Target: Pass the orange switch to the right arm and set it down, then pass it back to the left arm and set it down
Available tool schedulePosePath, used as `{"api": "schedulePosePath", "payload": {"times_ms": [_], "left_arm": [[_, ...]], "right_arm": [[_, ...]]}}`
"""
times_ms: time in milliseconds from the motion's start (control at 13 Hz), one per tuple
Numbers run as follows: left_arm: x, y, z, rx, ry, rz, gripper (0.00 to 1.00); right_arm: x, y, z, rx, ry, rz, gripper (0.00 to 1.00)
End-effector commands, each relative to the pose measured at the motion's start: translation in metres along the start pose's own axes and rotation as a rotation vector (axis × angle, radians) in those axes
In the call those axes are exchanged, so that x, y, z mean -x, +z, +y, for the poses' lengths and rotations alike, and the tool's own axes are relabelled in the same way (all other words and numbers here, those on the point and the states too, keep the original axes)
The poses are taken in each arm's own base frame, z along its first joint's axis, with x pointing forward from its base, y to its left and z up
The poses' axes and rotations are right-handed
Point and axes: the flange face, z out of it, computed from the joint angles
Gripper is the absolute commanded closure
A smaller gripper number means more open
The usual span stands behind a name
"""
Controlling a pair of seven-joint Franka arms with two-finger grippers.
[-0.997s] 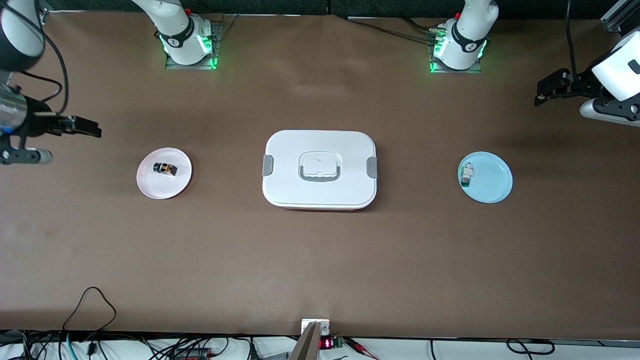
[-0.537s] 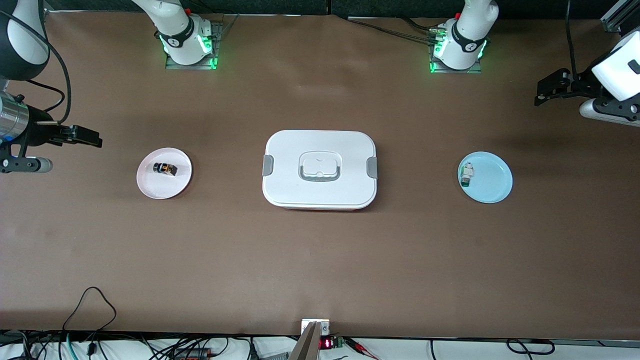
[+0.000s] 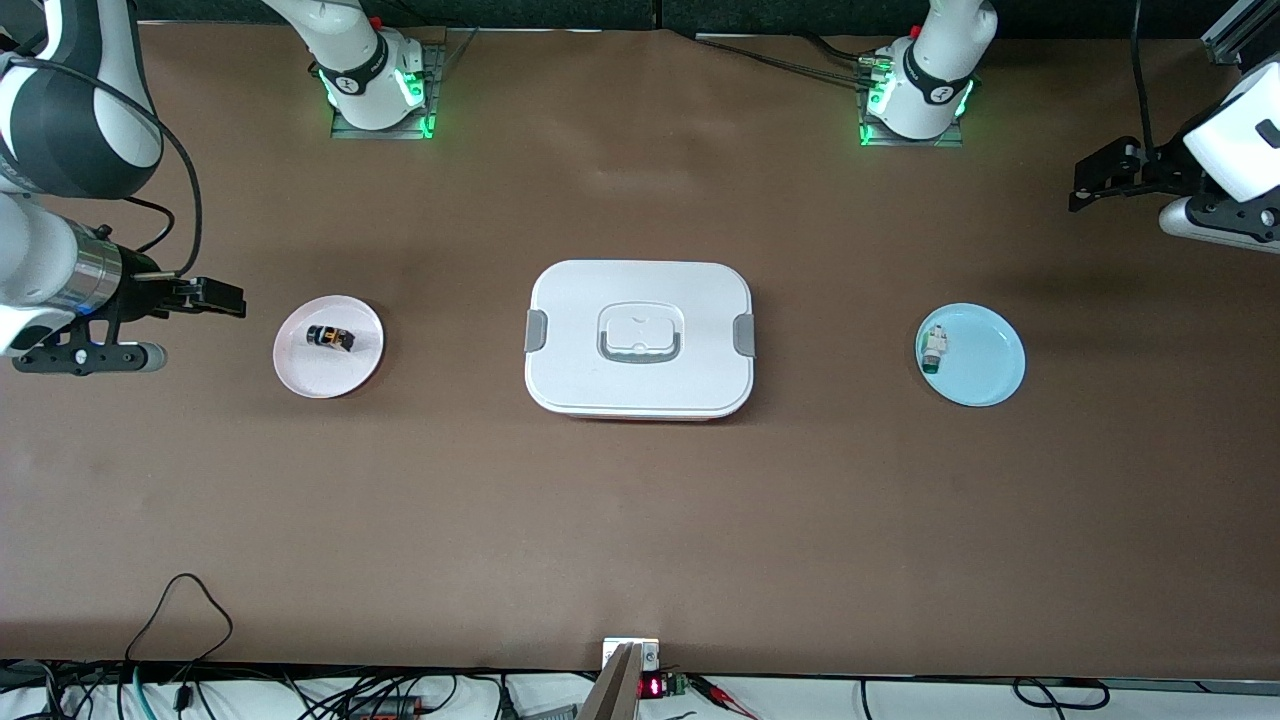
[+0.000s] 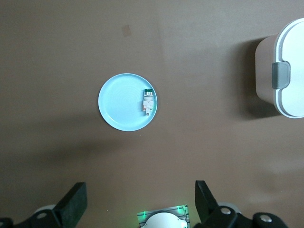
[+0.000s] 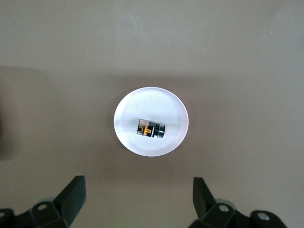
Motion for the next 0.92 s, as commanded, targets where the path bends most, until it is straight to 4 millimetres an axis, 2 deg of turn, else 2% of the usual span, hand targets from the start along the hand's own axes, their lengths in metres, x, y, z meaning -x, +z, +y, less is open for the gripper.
{"api": "schedulePosePath", "payload": {"times_ms": [0,153,307,844], "left_arm": [[0.006,-0.002,0.0,0.013,0.02,0.001,0.0],[0.006,-0.002,0.0,0.013,0.02,0.001,0.0],[0.005,-0.002,-0.001,0.014,0.02,-0.001,0.0],[0.005,-0.002,-0.001,0.014,0.02,-0.001,0.0]], "right_arm": [[0.002,0.019,0.01,-0.003,0.063,-0.029,0.0],[0.0,0.041,0.023,-0.009,0.094,-0.042,0.0],[0.001,0.068,0.027,-0.004,0.097,-0.027,0.0],[0.006,0.142,0.018,-0.006,0.085,0.006,0.0]]}}
